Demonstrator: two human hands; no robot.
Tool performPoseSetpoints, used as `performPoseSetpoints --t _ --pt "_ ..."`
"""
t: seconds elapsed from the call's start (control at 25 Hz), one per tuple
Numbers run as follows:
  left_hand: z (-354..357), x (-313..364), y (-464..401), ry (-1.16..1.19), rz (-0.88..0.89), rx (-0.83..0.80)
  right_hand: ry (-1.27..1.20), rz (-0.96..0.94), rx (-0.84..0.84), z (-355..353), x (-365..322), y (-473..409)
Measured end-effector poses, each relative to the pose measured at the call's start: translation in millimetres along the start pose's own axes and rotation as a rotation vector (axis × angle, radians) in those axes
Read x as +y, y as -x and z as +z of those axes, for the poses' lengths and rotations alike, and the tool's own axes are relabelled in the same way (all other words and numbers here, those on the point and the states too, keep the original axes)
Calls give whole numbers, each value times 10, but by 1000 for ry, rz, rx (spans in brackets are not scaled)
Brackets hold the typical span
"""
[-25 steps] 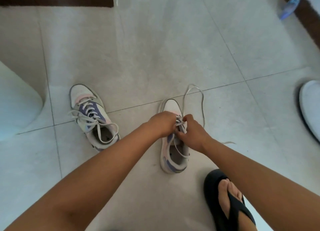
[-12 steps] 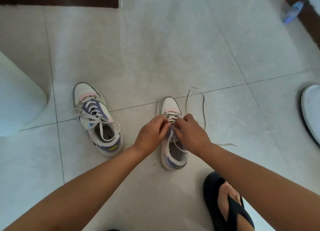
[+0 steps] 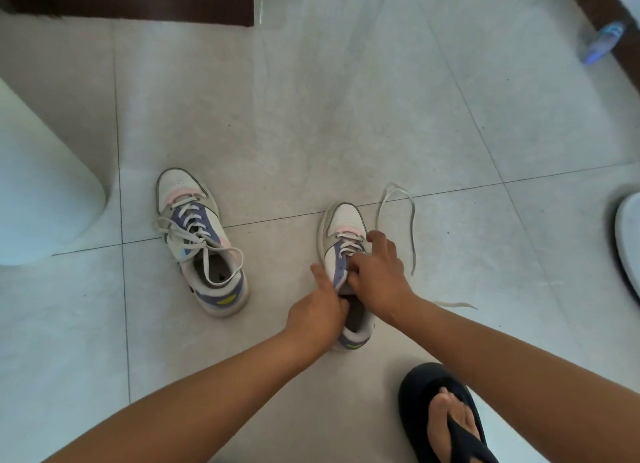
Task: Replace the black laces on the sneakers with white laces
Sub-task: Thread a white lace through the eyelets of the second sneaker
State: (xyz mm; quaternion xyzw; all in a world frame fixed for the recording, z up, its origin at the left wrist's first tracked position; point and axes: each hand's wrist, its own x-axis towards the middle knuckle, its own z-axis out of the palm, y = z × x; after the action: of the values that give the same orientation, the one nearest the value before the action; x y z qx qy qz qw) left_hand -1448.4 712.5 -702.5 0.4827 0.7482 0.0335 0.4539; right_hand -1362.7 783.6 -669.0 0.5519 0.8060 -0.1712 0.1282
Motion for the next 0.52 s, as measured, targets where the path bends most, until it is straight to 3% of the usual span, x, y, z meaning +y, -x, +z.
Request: performPoseSetpoints --t 0.2,0.28,0.4,0.52 --pt "-33 33 64 33 -81 -4 87 -355 59 -13 211 47" --pt "-21 47 93 25 -84 -7 -17 -370 -11 -12 254 11" --pt "-5 52 97 40 -101 -13 -226 -234 -46 -44 386 -73" --pt "9 60 95 59 -138 -5 -140 -216 -76 -42 486 -194"
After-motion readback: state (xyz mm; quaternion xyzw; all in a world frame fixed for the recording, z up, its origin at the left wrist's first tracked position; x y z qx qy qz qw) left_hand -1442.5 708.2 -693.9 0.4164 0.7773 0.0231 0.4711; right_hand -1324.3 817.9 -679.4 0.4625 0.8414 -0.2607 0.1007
